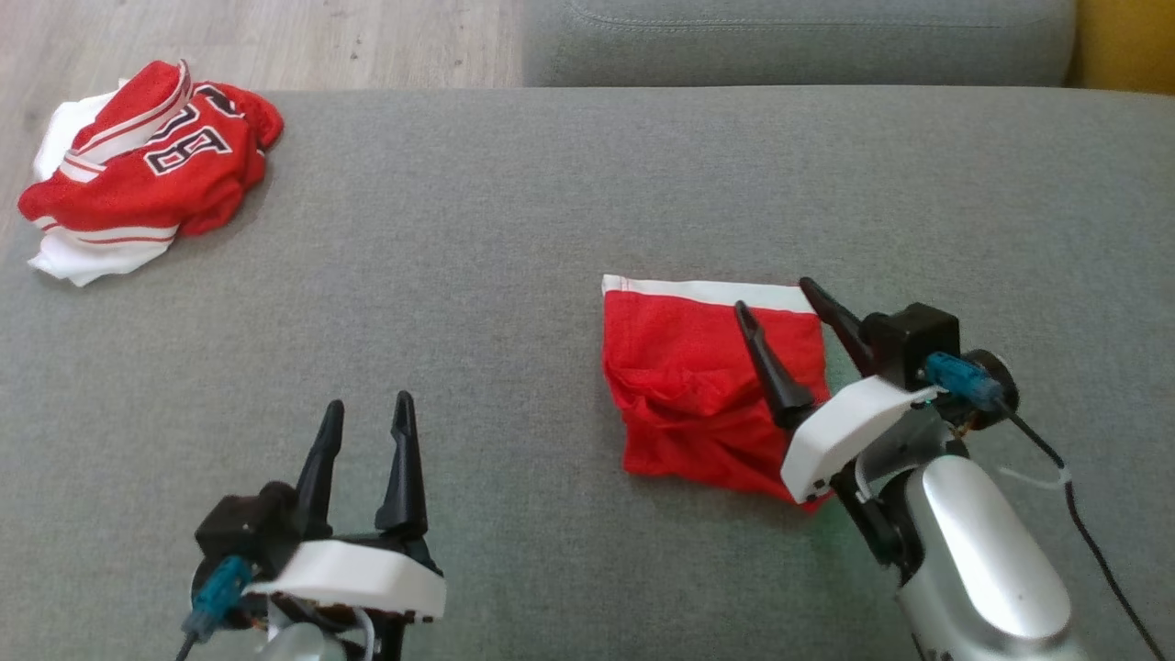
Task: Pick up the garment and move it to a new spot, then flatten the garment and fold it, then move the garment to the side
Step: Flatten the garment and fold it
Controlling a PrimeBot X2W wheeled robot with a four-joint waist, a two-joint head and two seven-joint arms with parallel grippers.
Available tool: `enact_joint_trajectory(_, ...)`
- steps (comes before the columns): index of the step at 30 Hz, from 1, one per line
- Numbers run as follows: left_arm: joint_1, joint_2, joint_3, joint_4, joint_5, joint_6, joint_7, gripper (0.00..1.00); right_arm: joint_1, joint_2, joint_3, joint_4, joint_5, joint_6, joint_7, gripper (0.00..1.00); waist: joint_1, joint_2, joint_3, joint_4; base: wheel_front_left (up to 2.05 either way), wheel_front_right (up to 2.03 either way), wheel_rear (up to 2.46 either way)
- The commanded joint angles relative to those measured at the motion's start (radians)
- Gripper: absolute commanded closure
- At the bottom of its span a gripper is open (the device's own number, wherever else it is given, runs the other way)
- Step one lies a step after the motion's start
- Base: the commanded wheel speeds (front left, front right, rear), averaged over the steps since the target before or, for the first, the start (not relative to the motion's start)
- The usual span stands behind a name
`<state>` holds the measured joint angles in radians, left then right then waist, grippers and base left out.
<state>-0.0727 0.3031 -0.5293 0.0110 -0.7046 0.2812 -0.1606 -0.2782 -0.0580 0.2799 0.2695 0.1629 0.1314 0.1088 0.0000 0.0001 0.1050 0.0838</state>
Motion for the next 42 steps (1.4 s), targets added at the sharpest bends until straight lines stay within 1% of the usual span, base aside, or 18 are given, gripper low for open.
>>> enact_joint_trajectory(1,-0.034,0.006,0.026,-0.026,-0.003,-0.001,-0.007,0.0,-0.05,0.008,0.009,-0.025,-0.019,-0.001,-0.001,0.0,0.0,-0.0001,0.001,0.003,0.0,0.0,0.0)
enact_joint_trajectory(2,-0.036,0.006,0.024,-0.025,-0.003,-0.003,-0.006,0.0,-0.06,0.008,0.003,-0.012,-0.036,-0.001,0.005,0.04,0.0,-0.0001,0.003,0.006,0.0,0.0,0.0)
enact_joint_trajectory(3,-0.038,0.005,0.022,-0.024,-0.003,-0.004,-0.006,0.0,-0.069,0.008,-0.001,0.006,-0.051,-0.001,0.014,0.35,0.0,-0.0001,0.004,0.009,0.0,0.0,0.0)
enact_joint_trajectory(4,-0.039,0.004,0.019,-0.023,-0.003,-0.006,-0.005,0.0,-0.079,0.007,-0.001,0.028,-0.065,-0.001,0.025,0.59,0.0,-0.0001,0.006,0.014,0.0,0.0,0.0)
enact_joint_trajectory(5,-0.041,0.004,0.018,-0.022,-0.003,-0.007,-0.006,0.0,-0.087,0.006,0.002,0.052,-0.076,-0.001,0.034,0.67,0.0,-0.0001,0.007,0.018,0.0,0.0,0.0)
enact_joint_trajectory(6,-0.042,0.003,0.016,-0.019,-0.003,-0.009,-0.006,0.0,-0.095,0.0,0.006,0.079,-0.087,-0.001,0.044,0.84,0.0,-0.0001,0.008,0.024,0.0,0.0,0.0)
enact_joint_trajectory(7,-0.043,0.003,0.016,-0.017,-0.003,-0.009,-0.006,0.0,-0.101,-0.006,0.015,0.105,-0.096,-0.001,0.05,0.95,0.0,-0.0001,0.008,0.028,0.0,0.0,0.0)
enact_joint_trajectory(8,-0.043,0.002,0.015,-0.014,-0.003,-0.01,-0.007,0.0,-0.104,-0.009,0.028,0.132,-0.098,-0.001,0.055,1.0,0.0,-0.0001,0.008,0.033,0.0,0.0,0.0)
enact_joint_trajectory(12,-0.04,0.001,0.013,-0.006,-0.007,-0.012,-0.011,0.0,-0.085,-0.018,0.125,0.209,-0.057,-0.001,0.055,1.0,0.0,-0.0001,0.002,0.052,0.0,0.0,0.0)
enact_joint_trajectory(20,-0.024,0.006,0.011,-0.005,-0.011,-0.008,-0.014,0.0,-0.004,-0.032,0.329,0.167,0.027,-0.001,0.065,1.0,0.0,-0.0001,-0.011,0.052,0.0,0.0,0.0)
enact_joint_trajectory(27,-0.024,0.011,0.01,-0.007,-0.012,-0.003,-0.013,0.0,-0.009,-0.017,0.432,0.165,0.065,-0.001,0.055,1.0,0.0,-0.0001,-0.006,0.033,0.0,0.0,0.0)
enact_joint_trajectory(32,-0.025,0.015,0.014,-0.004,-0.014,0.0,-0.014,0.0,-0.036,-0.003,0.425,0.134,0.083,-0.001,0.014,1.0,0.0,-0.0001,-0.01,0.022,0.0,0.0,0.0)
enact_joint_trajectory(36,-0.023,0.018,0.015,0.0,-0.015,0.002,-0.018,0.0,-0.034,0.002,0.332,0.079,0.065,-0.001,-0.027,1.0,0.0,-0.0001,-0.033,0.01,0.0,0.0,0.0)
enact_joint_trajectory(37,-0.022,0.018,0.015,0.0,-0.015,0.002,-0.019,0.0,-0.028,0.002,0.304,0.064,0.059,-0.001,-0.035,0.92,0.0,-0.0001,-0.039,0.007,0.0,0.0,0.0)
enact_joint_trajectory(38,-0.022,0.018,0.015,0.0,-0.015,0.002,-0.019,0.0,-0.028,0.002,0.304,0.064,0.059,-0.001,-0.035,0.92,0.0,-0.0001,-0.039,0.007,0.0,0.0,0.0)
enact_joint_trajectory(39,-0.02,0.018,0.014,0.001,-0.014,0.002,-0.02,0.0,-0.019,0.003,0.276,0.049,0.051,-0.001,-0.041,0.87,0.0,-0.0001,-0.046,0.005,0.0,0.0,0.0)
enact_joint_trajectory(41,-0.017,0.017,0.012,0.002,-0.013,0.003,-0.023,0.0,0.003,0.004,0.211,0.016,0.036,-0.001,-0.055,0.58,0.0,-0.0001,-0.061,-0.001,0.0,0.0,0.0)
enact_joint_trajectory(42,-0.016,0.017,0.01,0.003,-0.011,0.004,-0.024,0.0,0.017,0.005,0.173,-0.001,0.026,-0.001,-0.06,0.31,0.0,-0.0001,-0.067,-0.004,0.0,0.0,0.0)
